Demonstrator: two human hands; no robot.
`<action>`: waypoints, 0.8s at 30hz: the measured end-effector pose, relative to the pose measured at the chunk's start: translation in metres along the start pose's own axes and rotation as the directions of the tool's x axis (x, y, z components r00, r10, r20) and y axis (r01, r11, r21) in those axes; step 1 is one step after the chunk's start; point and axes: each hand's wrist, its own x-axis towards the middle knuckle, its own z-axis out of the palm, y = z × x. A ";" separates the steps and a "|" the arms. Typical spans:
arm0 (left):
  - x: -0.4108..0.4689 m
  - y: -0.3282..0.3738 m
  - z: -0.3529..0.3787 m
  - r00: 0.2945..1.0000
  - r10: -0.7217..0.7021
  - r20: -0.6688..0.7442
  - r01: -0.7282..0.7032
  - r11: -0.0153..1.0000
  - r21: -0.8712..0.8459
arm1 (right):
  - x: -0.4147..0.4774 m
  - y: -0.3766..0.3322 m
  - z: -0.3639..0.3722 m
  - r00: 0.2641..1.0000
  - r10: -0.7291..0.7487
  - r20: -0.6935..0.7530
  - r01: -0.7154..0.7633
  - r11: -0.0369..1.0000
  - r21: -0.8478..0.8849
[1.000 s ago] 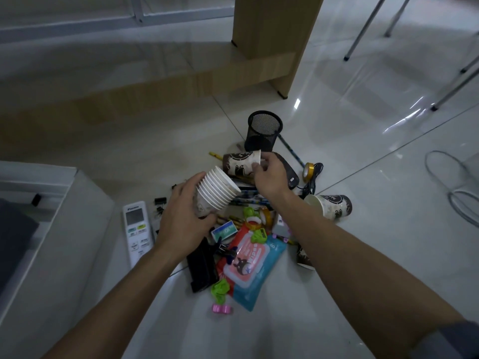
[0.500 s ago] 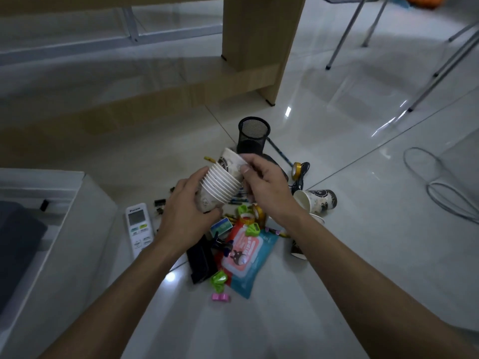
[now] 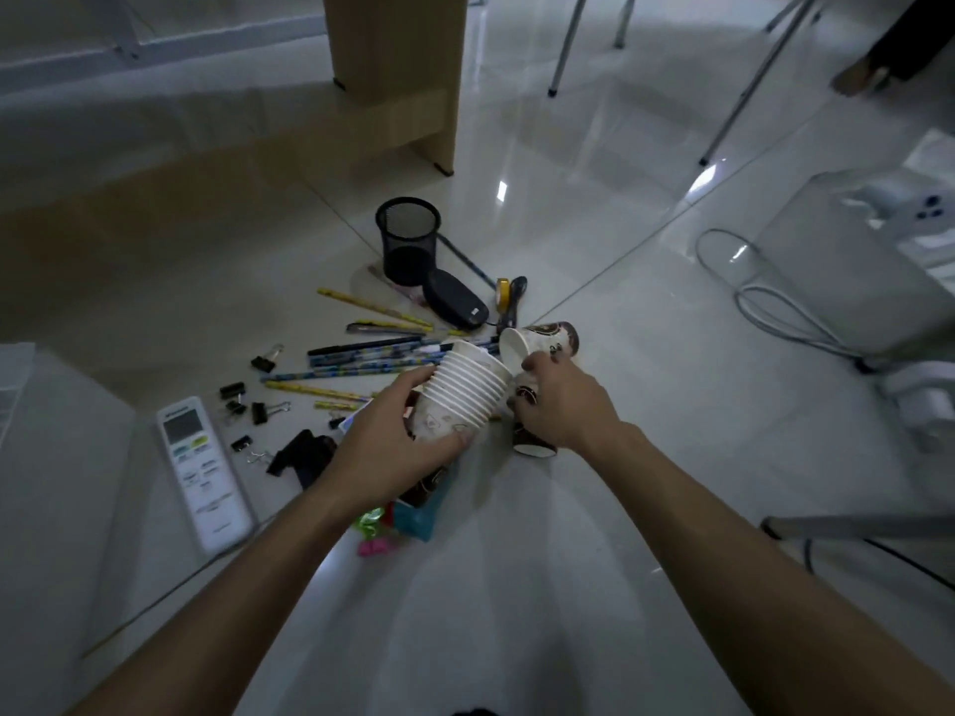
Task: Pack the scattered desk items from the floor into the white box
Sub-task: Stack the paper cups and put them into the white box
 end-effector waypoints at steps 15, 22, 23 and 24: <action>0.003 -0.004 -0.015 0.998 -0.061 0.035 0.064 0.995 -0.076 | -0.010 -0.047 -0.080 0.835 0.178 -0.521 0.286 0.668 0.687; 0.006 -0.007 -0.029 0.997 -0.036 -0.062 0.031 0.997 -0.076 | -0.017 -0.077 -0.032 0.951 -0.023 -0.307 0.268 0.551 0.790; 0.007 -0.007 -0.029 0.997 -0.026 -0.070 0.020 0.996 -0.086 | -0.017 -0.079 -0.028 0.955 -0.066 -0.288 0.276 0.549 0.789; 0.007 -0.006 -0.030 0.997 -0.014 -0.078 0.007 0.996 -0.088 | -0.017 -0.080 -0.025 0.956 -0.095 -0.277 0.282 0.544 0.790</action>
